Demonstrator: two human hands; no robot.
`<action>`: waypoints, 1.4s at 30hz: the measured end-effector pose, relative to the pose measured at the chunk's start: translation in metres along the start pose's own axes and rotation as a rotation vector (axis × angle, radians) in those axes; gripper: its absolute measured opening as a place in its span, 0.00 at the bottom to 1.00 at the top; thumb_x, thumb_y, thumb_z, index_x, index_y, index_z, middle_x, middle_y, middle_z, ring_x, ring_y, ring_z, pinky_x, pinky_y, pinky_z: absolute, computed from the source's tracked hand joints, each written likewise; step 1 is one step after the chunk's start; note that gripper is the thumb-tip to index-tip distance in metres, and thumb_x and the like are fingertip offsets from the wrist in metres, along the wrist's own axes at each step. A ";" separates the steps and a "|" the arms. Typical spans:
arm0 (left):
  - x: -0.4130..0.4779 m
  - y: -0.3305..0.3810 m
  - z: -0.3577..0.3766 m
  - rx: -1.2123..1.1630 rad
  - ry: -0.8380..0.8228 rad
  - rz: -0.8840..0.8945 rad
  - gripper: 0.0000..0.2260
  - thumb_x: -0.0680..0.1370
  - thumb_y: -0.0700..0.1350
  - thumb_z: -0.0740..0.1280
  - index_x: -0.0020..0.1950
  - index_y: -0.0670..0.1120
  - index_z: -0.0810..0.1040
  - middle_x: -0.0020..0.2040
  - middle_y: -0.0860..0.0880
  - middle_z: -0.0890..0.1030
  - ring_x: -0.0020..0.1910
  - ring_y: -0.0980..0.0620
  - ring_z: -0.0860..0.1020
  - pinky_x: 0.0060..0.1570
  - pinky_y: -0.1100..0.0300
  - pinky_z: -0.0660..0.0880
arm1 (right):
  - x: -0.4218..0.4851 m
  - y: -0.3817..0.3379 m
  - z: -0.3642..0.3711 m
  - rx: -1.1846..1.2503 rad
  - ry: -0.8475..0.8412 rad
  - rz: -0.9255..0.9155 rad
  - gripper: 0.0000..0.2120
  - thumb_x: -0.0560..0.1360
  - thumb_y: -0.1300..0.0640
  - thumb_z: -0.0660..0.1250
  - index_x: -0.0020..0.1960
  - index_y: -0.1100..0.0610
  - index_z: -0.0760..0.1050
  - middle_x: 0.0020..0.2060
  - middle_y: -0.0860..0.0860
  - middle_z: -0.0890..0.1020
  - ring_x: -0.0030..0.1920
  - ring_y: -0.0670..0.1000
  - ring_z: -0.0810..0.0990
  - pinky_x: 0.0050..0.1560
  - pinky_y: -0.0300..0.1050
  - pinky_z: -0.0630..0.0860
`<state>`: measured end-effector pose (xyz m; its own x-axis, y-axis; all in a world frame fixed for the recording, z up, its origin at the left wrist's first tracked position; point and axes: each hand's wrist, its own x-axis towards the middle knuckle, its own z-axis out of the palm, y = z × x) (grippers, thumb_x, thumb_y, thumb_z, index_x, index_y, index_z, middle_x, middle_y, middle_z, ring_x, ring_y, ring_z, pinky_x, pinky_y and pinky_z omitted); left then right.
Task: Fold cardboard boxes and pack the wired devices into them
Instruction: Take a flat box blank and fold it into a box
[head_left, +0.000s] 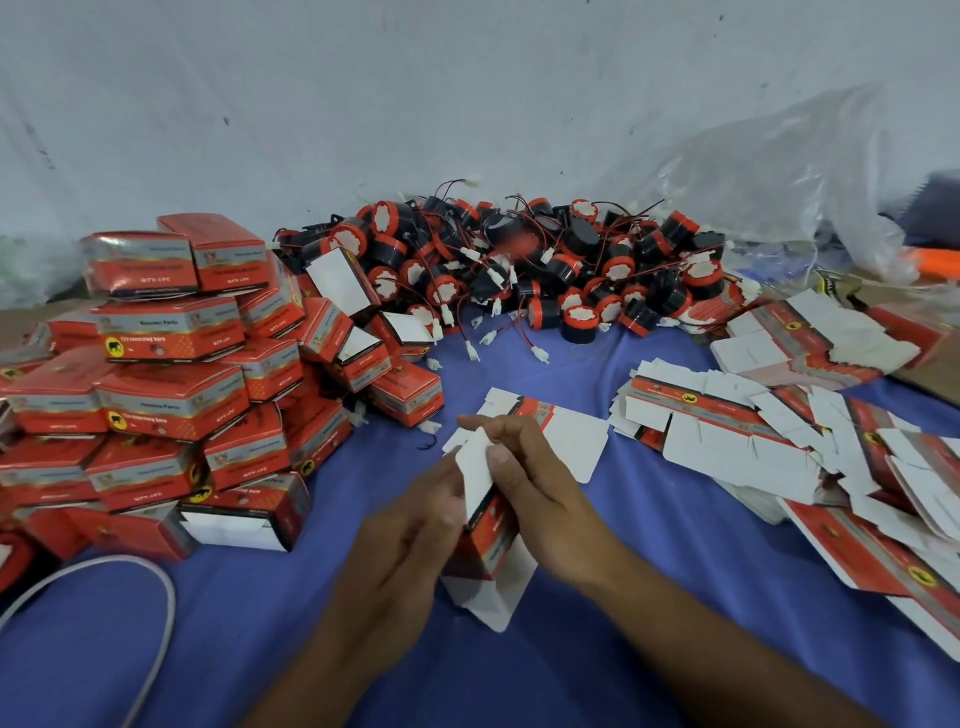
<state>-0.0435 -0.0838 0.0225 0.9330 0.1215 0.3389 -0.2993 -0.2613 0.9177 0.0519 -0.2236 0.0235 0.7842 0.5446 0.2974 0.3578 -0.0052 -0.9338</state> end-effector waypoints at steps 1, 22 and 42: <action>0.001 0.000 0.000 0.064 -0.051 0.034 0.13 0.81 0.57 0.60 0.61 0.55 0.79 0.54 0.58 0.82 0.53 0.59 0.80 0.50 0.68 0.75 | -0.001 0.001 0.001 -0.020 0.048 -0.001 0.17 0.83 0.44 0.54 0.64 0.51 0.73 0.57 0.44 0.80 0.58 0.49 0.79 0.61 0.50 0.76; 0.011 -0.011 0.013 0.257 -0.040 0.039 0.27 0.73 0.58 0.64 0.72 0.59 0.66 0.72 0.62 0.68 0.73 0.57 0.65 0.69 0.63 0.64 | 0.001 0.004 0.008 -0.046 0.327 0.004 0.20 0.81 0.39 0.56 0.46 0.56 0.71 0.43 0.55 0.76 0.47 0.56 0.77 0.52 0.60 0.75; 0.008 -0.001 0.007 0.269 0.078 0.022 0.40 0.66 0.59 0.72 0.76 0.59 0.61 0.64 0.67 0.72 0.62 0.66 0.74 0.49 0.75 0.73 | -0.001 -0.015 -0.001 0.317 -0.142 0.422 0.11 0.75 0.57 0.73 0.57 0.52 0.81 0.51 0.51 0.86 0.50 0.51 0.85 0.43 0.42 0.80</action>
<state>-0.0340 -0.0891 0.0226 0.9053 0.1839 0.3829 -0.2457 -0.5086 0.8252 0.0463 -0.2254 0.0373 0.7425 0.6579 -0.1258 -0.1609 -0.0070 -0.9869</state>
